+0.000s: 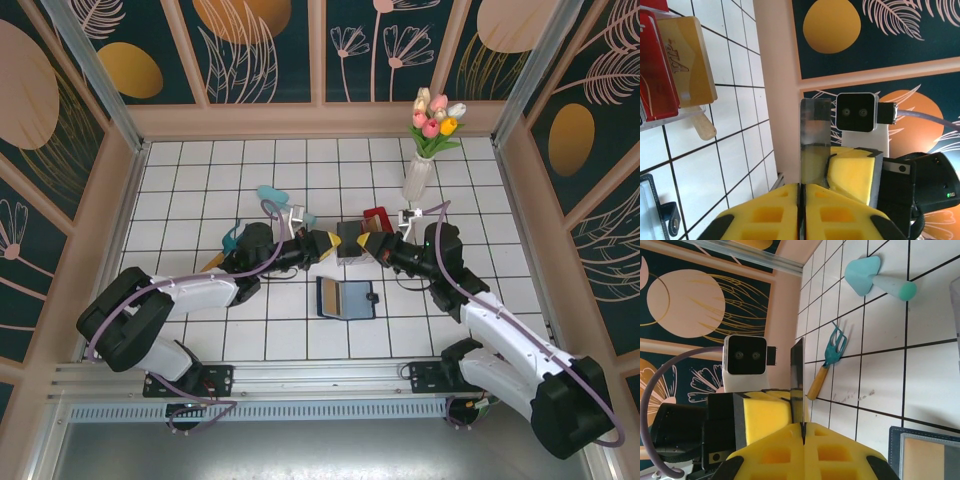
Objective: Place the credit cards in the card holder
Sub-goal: Pick up the credit card from the storage box, then insert the credit card into the card slot.
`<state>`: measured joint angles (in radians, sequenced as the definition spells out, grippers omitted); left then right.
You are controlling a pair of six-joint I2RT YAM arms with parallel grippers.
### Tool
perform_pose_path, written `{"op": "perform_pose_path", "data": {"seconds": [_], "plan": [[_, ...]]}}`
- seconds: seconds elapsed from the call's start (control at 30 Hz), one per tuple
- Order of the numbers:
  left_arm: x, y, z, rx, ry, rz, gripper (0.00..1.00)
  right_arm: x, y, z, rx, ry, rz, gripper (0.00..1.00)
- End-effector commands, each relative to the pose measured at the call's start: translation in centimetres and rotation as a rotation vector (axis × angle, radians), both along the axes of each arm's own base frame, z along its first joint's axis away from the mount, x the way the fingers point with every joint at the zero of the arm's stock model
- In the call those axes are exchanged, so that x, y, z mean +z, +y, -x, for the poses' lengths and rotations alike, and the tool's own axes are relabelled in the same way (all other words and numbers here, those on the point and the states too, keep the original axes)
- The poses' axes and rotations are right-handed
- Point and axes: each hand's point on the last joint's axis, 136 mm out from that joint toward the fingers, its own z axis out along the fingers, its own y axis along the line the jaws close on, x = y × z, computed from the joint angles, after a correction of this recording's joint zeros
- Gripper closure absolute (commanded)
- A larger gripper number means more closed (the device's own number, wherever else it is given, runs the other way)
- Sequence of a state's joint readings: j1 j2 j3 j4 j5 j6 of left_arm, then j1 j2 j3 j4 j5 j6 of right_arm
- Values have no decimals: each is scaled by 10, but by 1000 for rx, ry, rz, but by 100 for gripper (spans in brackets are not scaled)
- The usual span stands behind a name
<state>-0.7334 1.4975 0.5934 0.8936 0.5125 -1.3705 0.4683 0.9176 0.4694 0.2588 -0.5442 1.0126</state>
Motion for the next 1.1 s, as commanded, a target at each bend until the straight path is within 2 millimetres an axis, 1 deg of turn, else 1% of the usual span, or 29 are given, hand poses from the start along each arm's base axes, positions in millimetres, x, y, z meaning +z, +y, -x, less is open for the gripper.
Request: {"op": "perform_pose_path", "data": {"seconds": [0.0, 0.03, 0.07, 0.13, 0.27, 0.3, 0.37, 0.47, 0.53, 0.6, 0.63, 0.7, 0.77, 0.9, 1.0, 1.07], "plan": [[5, -1, 1, 4, -31, 19, 100, -12, -2, 3, 7, 19, 11, 98], [3, 1, 1, 10, -27, 10, 100, -17, -3, 4, 4, 34, 26, 97], [0, 2, 2, 11, -26, -2, 100, -22, -4, 5, 1, 46, 43, 92], [-8, 3, 3, 16, -15, -41, 100, -34, -9, 7, -9, 73, 91, 80], [-32, 9, 8, 57, 16, -166, 100, -79, -35, 12, -83, 154, 316, 60], [-39, 11, 10, 70, 30, -201, 100, -94, -46, 16, -97, 178, 403, 56], [-53, 15, 14, 100, 47, -284, 100, -115, -60, 23, -109, 216, 542, 51], [-69, 16, 23, 123, 61, -386, 100, -135, -69, 33, -84, 246, 697, 45], [-78, 11, 30, 112, 73, -418, 100, -144, -65, 39, -48, 256, 772, 44], [-87, 5, 37, 96, 90, -433, 100, -149, -60, 42, -33, 252, 826, 41], [-93, 2, 41, 91, 97, -448, 100, -151, -55, 44, -9, 246, 837, 39], [-105, 1, 46, 90, 111, -490, 100, -156, -47, 47, 19, 251, 851, 37], [-115, 2, 49, 101, 121, -531, 100, -162, -46, 49, 24, 260, 887, 36], [-127, 2, 53, 109, 140, -559, 100, -171, -46, 52, 39, 278, 932, 36], [-135, 5, 53, 115, 146, -588, 100, -174, -42, 51, 57, 267, 932, 35], [-138, 8, 53, 120, 145, -601, 100, -172, -35, 50, 74, 254, 913, 35]]}}
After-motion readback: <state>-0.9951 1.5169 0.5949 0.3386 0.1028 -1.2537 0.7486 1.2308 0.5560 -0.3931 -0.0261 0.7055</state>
